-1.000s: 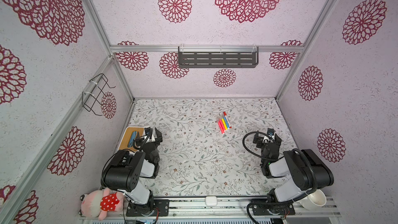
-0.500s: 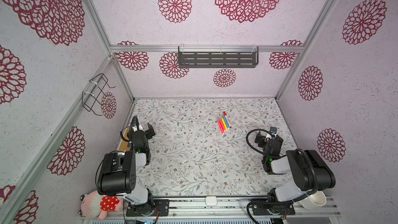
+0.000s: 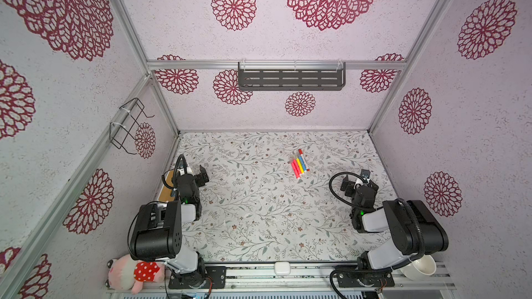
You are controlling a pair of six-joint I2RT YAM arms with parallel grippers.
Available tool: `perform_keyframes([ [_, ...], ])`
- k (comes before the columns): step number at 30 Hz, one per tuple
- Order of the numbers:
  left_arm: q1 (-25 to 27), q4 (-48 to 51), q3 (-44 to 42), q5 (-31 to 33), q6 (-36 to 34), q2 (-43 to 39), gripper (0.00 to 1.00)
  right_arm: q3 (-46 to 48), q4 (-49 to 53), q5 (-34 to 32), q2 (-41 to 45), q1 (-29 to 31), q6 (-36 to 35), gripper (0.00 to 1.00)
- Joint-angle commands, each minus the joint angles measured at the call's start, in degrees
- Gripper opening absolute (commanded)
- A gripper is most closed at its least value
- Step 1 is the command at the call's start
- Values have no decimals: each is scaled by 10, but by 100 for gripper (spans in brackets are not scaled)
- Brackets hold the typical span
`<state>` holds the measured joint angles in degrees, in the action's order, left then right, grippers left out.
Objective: Insert the pens into the pen caps
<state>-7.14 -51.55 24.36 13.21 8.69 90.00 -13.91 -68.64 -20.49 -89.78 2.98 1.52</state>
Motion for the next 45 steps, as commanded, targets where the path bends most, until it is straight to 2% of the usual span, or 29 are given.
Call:
perform_keyframes([
  [1, 3, 0, -6, 0, 0, -8, 97, -1, -16, 6, 16, 0, 8, 99],
  [40, 3, 2, -5, 0, -1, -7, 98, -2, -16, 5, 16, 1, 7, 99],
  [45, 2, 14, 4, -15, -4, -3, 97, -2, -16, 5, 16, 1, 7, 99],
])
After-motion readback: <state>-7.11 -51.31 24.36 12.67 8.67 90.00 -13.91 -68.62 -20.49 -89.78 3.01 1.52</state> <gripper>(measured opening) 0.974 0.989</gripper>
